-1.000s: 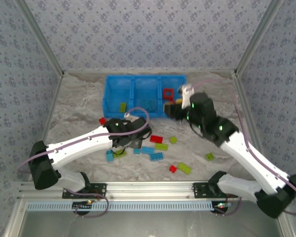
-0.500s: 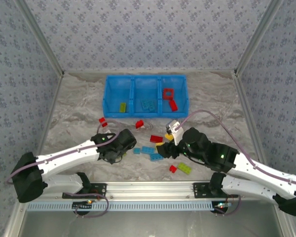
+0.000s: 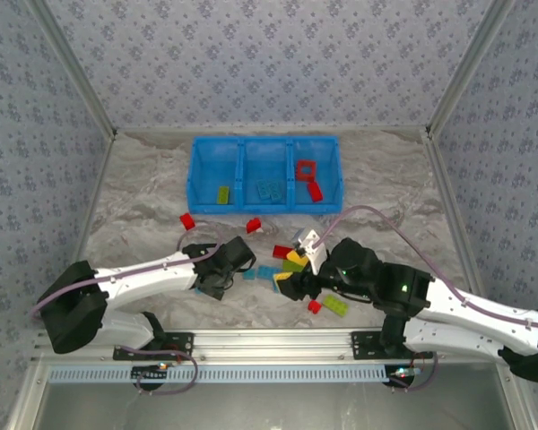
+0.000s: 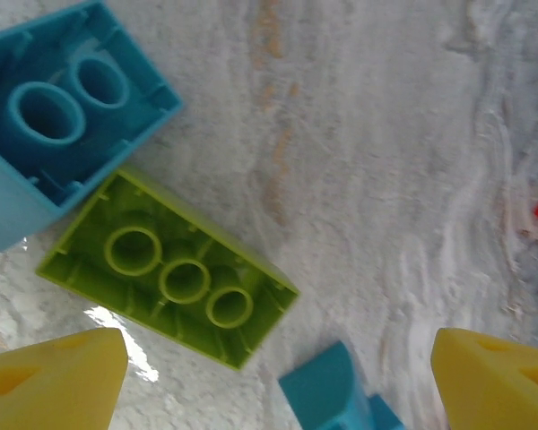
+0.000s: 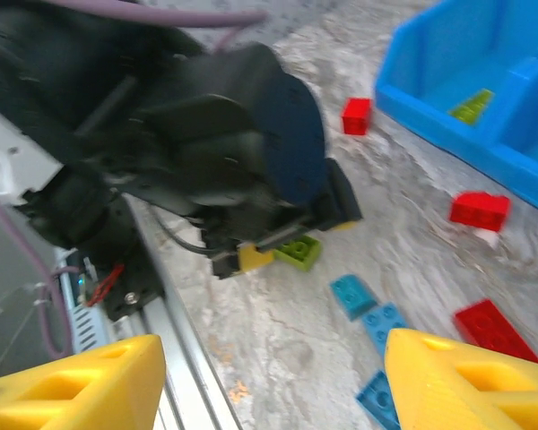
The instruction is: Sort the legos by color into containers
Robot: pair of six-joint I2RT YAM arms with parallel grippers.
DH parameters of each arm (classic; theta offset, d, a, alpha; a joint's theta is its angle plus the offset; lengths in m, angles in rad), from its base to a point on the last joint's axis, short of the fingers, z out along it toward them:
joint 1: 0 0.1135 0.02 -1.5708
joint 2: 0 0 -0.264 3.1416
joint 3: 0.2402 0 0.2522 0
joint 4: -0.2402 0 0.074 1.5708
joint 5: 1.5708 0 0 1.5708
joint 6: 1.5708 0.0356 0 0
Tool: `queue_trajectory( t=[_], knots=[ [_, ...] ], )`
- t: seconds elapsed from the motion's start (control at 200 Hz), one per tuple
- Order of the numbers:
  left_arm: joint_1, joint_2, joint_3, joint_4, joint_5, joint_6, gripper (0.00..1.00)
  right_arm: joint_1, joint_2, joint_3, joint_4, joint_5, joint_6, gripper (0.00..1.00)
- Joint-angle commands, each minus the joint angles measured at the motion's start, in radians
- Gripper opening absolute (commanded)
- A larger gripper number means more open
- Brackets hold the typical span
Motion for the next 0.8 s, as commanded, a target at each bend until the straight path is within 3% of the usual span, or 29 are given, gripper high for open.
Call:
queue_trajectory(
  t=[0.0,0.245,0.495,0.794],
  knots=[
    [0.009,0.007,-0.024,0.013,-0.002,-0.273,0.87,0.049,-0.018,0.007,0.064,0.014,-0.072,0.71],
    [0.06,0.038,-0.049,0.068,0.003,-0.259,0.84,0.058,0.017,0.006,0.078,0.017,-0.047,0.71],
    [0.11,0.081,-0.028,0.088,0.008,-0.214,0.6,0.062,0.032,-0.002,0.083,0.038,-0.025,0.71],
    [0.114,0.11,-0.012,0.067,0.028,-0.188,0.44,0.061,0.037,-0.005,0.094,0.062,-0.022,0.71]
  ],
)
